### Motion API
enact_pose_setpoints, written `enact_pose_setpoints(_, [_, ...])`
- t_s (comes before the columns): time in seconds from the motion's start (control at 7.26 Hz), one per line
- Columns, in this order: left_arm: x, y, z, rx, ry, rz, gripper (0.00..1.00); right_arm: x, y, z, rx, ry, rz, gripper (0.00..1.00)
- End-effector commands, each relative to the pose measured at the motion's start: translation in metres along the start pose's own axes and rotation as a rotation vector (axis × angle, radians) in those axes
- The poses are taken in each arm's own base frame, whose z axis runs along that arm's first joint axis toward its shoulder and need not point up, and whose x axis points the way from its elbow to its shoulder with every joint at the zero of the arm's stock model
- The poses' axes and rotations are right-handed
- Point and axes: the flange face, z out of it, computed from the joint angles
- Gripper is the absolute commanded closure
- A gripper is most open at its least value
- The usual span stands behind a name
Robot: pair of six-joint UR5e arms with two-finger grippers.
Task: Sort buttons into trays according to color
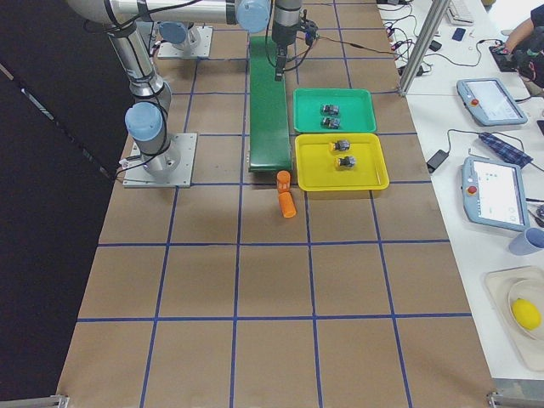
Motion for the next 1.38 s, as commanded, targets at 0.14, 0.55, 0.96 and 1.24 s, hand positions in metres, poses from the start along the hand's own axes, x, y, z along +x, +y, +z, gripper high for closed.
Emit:
enact_pose_setpoints(0.14, [0.000,0.000,0.000,-0.001,-0.001,0.000,0.00,0.015,0.015,-0.009,-0.014,-0.001,0.016,0.00])
enact_pose_setpoints(0.55, [-0.001,0.000,-0.001,0.001,-0.001,-0.001,0.00,0.010,0.025,-0.014,-0.022,-0.007,0.007,0.00])
enact_pose_setpoints(0.96, [-0.001,0.000,-0.001,0.001,0.000,-0.001,0.00,0.011,0.025,-0.015,-0.017,-0.005,0.005,0.00])
enact_pose_setpoints(1.24, [-0.001,-0.001,0.000,0.001,0.000,-0.001,0.00,0.010,0.023,-0.018,0.012,-0.009,0.005,0.00])
